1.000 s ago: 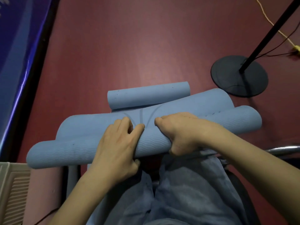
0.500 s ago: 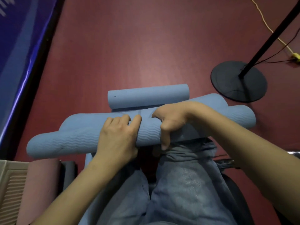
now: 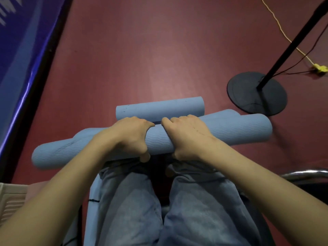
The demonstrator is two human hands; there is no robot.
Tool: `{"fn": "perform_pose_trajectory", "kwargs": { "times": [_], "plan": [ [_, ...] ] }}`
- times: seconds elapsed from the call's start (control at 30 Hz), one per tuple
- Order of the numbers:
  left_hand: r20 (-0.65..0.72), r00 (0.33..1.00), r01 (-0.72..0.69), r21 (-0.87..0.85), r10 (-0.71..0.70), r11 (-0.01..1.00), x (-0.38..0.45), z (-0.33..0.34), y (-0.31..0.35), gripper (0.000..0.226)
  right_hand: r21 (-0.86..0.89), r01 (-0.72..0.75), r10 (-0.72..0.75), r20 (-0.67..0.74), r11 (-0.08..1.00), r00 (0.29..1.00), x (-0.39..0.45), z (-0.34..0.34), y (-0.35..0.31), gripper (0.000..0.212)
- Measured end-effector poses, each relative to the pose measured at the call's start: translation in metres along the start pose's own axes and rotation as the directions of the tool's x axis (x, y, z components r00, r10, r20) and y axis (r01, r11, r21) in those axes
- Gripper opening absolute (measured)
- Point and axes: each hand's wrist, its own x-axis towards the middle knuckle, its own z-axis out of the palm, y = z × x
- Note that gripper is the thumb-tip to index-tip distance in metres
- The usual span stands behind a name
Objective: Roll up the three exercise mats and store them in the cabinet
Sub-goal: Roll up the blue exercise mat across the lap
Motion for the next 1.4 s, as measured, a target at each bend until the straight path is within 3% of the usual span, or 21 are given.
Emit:
{"fn": "perform_pose_trajectory", "kwargs": {
  "times": [0.07,0.23,0.4,0.6,0.7,0.8,0.9,1.07,1.17,1.27,1.4],
  "plan": [
    [-0.048,0.998,0.037,-0.006,-0.037,0.999,-0.001,0.001,-0.001,0.07,0.01,0.012,-0.012,0.046,1.0,0.999,0.008,-0.006,0.003,0.053],
    [-0.338,0.931,0.172,0.07,-0.139,0.983,-0.016,0.023,0.01,0.065,0.081,-0.005,-0.013,0.213,0.997,0.977,0.028,-0.017,0.011,0.059],
    [-0.443,0.888,0.169,0.071,-0.121,0.983,-0.019,0.033,0.008,0.059,0.21,-0.049,-0.036,0.382,0.977,0.924,0.042,-0.026,0.017,0.068],
    [-0.628,0.779,0.156,0.175,-0.012,0.972,-0.02,0.063,0.002,0.11,0.232,-0.046,-0.065,0.452,0.972,0.89,0.056,-0.032,0.019,0.076],
    [-0.66,0.751,0.19,0.252,0.025,0.949,-0.01,0.063,-0.006,0.074,0.179,-0.03,-0.027,0.31,0.983,0.95,0.044,-0.019,0.017,0.073],
    [-0.625,0.778,0.154,0.284,0.061,0.946,-0.004,0.05,-0.006,0.047,0.121,0.051,-0.06,0.07,0.991,0.996,0.028,-0.001,0.019,0.076],
    [-0.451,0.892,0.138,0.245,-0.013,0.96,0.001,0.026,-0.005,0.053,0.048,0.048,-0.046,-0.041,0.998,0.998,0.023,0.001,0.023,0.078],
    [-0.122,0.989,0.087,0.074,-0.078,0.993,0.023,-0.015,-0.015,0.064,-0.09,-0.01,0.002,-0.091,0.996,0.996,0.022,0.008,0.029,0.083],
    [0.048,0.996,0.079,-0.004,-0.079,0.997,0.034,-0.03,-0.017,0.066,-0.067,-0.063,0.06,-0.045,0.996,0.997,0.028,0.004,0.032,0.068],
    [0.035,0.994,0.108,-0.054,-0.107,0.993,0.041,-0.025,-0.022,0.071,-0.021,-0.107,0.108,0.088,0.994,0.99,0.041,-0.009,0.033,0.069],
    [-0.21,0.968,0.148,0.023,-0.14,0.989,0.042,0.001,-0.032,0.096,0.044,-0.105,0.091,0.245,0.993,0.965,0.061,-0.025,0.036,0.071]
  ]
}}
